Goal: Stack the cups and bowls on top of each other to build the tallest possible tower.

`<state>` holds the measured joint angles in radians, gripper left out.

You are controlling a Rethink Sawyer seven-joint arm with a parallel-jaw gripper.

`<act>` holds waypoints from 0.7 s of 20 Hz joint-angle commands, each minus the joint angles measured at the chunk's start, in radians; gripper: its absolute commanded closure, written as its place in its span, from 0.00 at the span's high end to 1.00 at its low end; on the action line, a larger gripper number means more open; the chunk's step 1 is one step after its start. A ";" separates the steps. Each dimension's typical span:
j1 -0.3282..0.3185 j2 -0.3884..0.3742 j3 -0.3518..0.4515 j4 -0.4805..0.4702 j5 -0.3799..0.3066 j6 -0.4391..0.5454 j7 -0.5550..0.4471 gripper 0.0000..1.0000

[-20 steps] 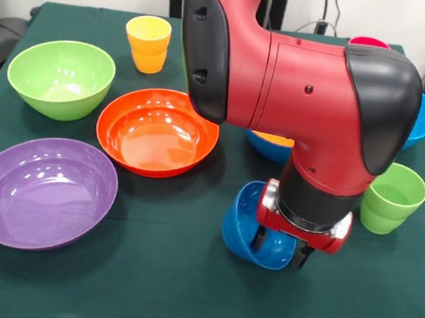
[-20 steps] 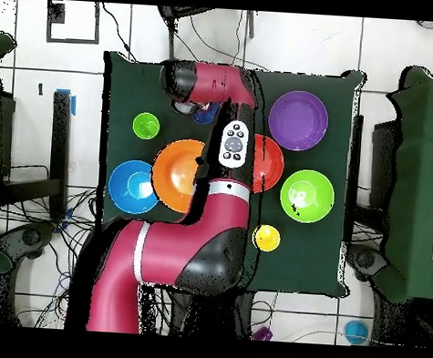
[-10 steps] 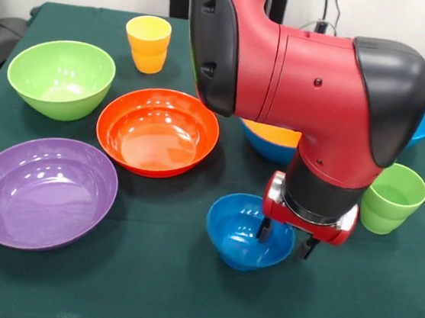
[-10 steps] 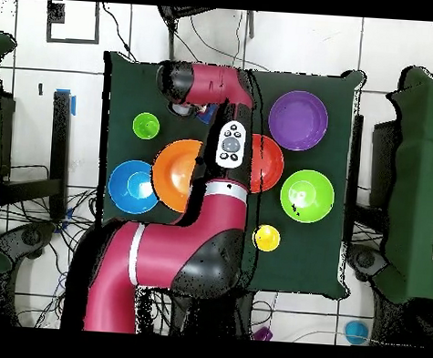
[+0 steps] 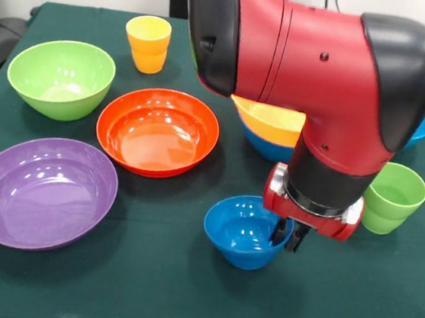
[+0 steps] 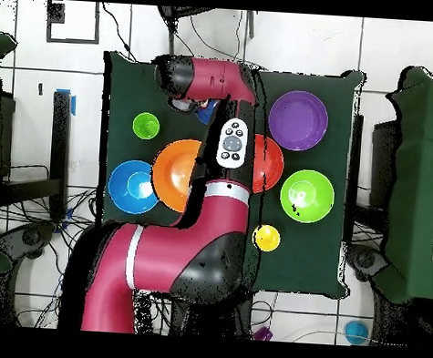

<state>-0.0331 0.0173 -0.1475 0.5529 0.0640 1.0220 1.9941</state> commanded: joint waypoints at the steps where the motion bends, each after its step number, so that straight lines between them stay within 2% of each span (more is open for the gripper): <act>1: 0.000 -0.001 0.082 0.107 -0.022 -0.019 -0.029 0.00; 10: -0.009 -0.011 0.092 0.103 -0.013 -0.003 -0.043 0.00; 14: -0.006 -0.089 0.090 0.144 0.004 0.059 -0.056 0.00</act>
<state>-0.0337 -0.0054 -0.1476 0.5708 0.0642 1.0218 1.9941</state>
